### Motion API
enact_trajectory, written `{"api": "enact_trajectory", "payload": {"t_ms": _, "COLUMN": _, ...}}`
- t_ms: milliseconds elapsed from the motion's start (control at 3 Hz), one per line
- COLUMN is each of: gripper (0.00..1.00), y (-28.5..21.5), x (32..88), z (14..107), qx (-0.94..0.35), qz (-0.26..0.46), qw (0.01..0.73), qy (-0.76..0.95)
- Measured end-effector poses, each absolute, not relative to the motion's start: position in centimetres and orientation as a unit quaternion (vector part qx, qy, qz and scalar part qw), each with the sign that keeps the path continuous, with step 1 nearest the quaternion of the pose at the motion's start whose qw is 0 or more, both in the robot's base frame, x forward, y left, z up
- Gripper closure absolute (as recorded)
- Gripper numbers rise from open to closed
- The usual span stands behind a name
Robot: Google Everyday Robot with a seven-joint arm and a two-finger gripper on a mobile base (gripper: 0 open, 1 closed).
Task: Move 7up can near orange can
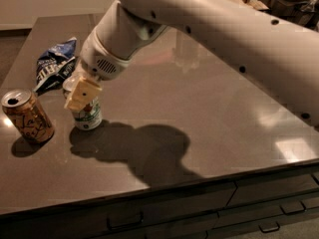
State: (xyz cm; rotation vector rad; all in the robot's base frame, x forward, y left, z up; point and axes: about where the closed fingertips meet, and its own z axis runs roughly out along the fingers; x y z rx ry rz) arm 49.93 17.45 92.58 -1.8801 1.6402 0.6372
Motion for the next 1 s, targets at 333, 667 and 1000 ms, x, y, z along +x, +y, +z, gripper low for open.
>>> {"api": "enact_trajectory", "payload": {"t_ms": 333, "gripper": 1.00, "y": 18.62, "x": 49.59, "z": 91.86, "qx": -0.708, "qz": 0.241, "qw": 0.275, "qy": 0.605}}
{"api": "enact_trajectory", "payload": {"t_ms": 667, "gripper": 0.88, "y": 19.23, "x": 49.45, "z": 91.36, "qx": -0.711, "qz": 0.239, "qw": 0.273, "qy": 0.602}}
{"api": "enact_trajectory", "payload": {"t_ms": 1000, "gripper": 0.66, "y": 19.38, "x": 49.54, "z": 91.00, "qx": -0.712, "qz": 0.236, "qw": 0.274, "qy": 0.602}}
